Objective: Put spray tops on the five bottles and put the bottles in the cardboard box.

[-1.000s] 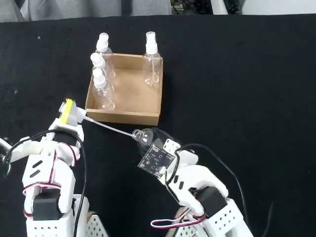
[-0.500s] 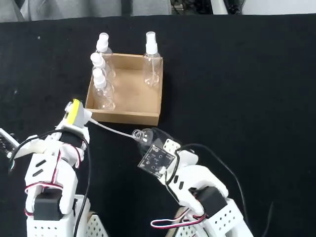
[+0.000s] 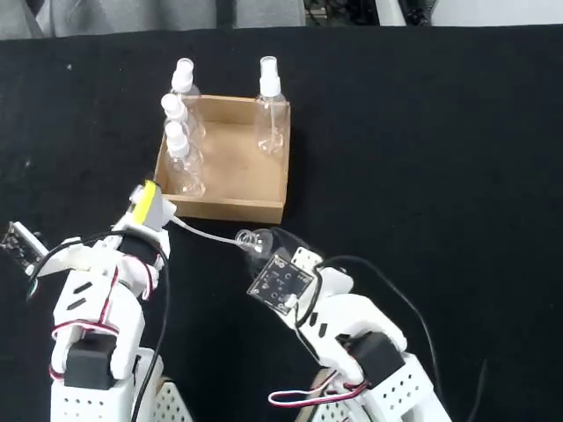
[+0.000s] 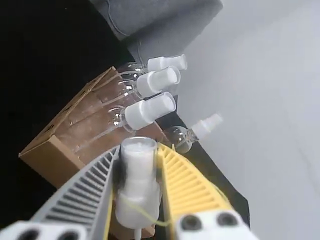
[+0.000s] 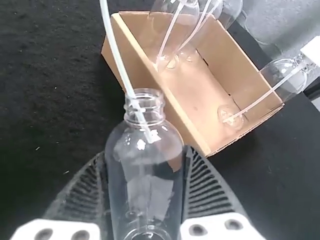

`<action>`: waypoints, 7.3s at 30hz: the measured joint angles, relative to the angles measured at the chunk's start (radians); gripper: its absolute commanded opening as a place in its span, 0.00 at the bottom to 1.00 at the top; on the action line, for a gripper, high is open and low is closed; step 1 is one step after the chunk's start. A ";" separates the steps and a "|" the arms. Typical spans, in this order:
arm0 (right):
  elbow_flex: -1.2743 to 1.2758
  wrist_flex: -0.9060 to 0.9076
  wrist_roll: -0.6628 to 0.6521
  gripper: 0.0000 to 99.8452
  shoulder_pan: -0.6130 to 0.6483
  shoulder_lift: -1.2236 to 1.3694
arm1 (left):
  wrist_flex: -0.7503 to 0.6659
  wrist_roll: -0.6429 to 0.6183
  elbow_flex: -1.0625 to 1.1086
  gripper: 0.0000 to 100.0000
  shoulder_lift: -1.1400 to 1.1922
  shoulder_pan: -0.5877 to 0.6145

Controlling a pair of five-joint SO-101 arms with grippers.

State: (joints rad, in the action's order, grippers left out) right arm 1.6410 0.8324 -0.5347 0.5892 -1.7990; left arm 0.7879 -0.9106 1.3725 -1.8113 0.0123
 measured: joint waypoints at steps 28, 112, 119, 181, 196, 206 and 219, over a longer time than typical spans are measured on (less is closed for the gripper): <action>0.000 0.000 0.009 0.01 0.003 0.000 | -0.034 -0.002 0.035 0.03 0.000 -0.092; 0.002 0.000 0.069 0.01 0.003 0.000 | -0.015 0.097 0.120 0.32 0.000 -0.367; 0.002 0.000 0.069 0.01 0.003 0.000 | -0.015 0.064 0.104 0.32 0.000 -0.295; -0.087 -0.028 0.388 0.01 -0.002 0.000 | -0.112 0.115 0.212 0.32 -0.008 -0.293; -0.087 -0.028 0.388 0.01 -0.021 0.000 | -0.118 0.115 0.210 0.32 -0.011 -0.354; -0.086 -0.026 0.385 0.01 -0.025 0.002 | -0.032 0.115 0.176 0.32 -0.012 -0.381; -0.086 -0.026 0.385 0.01 -0.028 0.002 | -0.020 0.117 0.175 0.32 -0.014 -0.442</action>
State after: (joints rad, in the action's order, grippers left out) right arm 1.5551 0.8063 -0.1496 0.5616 -1.7975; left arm 0.7679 -0.7940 1.5474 -1.8251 -0.4296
